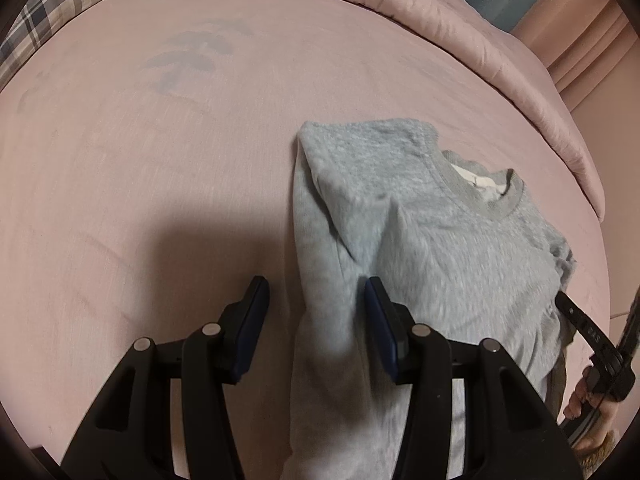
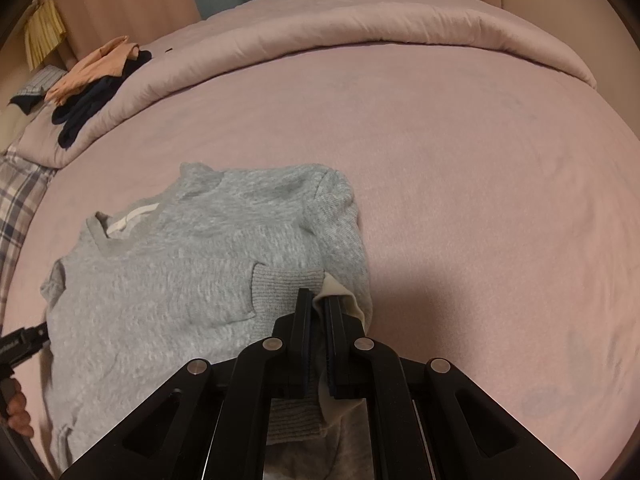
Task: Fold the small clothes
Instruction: 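Press the cuff onto the sweatshirt front, then open the right tool, then move both open tools down to the sweatshirt hem ribbing, then close both tools on the hem ribbing, then lift the hem with both tools and carry it toward the collar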
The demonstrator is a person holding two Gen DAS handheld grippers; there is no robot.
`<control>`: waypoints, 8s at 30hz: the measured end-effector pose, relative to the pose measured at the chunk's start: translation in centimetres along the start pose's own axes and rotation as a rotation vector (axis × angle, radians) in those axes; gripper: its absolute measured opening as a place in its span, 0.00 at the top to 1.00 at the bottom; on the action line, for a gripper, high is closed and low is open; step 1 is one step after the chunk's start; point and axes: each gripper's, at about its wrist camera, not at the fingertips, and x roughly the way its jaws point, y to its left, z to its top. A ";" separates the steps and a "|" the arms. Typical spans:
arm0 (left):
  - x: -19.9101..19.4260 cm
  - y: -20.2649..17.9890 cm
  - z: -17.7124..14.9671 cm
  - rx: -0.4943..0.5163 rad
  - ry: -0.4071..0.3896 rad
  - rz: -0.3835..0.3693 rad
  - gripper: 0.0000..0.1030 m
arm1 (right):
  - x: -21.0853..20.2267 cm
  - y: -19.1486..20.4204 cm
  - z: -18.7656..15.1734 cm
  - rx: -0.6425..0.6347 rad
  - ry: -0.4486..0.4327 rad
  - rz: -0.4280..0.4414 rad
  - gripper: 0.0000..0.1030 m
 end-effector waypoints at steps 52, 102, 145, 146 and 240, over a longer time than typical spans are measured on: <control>-15.2 -1.0 -15.9 0.061 -0.147 -0.134 0.09 | -15.5 1.0 -9.6 -0.122 -0.183 0.068 0.21; -10.4 5.2 -22.9 -0.051 0.074 -0.172 0.36 | -13.6 -7.0 -20.5 0.125 0.105 0.176 0.21; -12.2 3.2 -24.6 0.055 0.074 -0.180 0.80 | -14.5 -6.1 -22.2 0.115 0.133 0.293 0.78; -12.6 3.4 -24.6 0.050 0.066 -0.188 0.80 | -14.9 -6.0 -22.1 0.110 0.125 0.300 0.78; -19.9 -0.1 -14.6 0.130 -0.218 -0.289 0.81 | -20.2 -4.6 -13.1 0.075 -0.144 0.512 0.80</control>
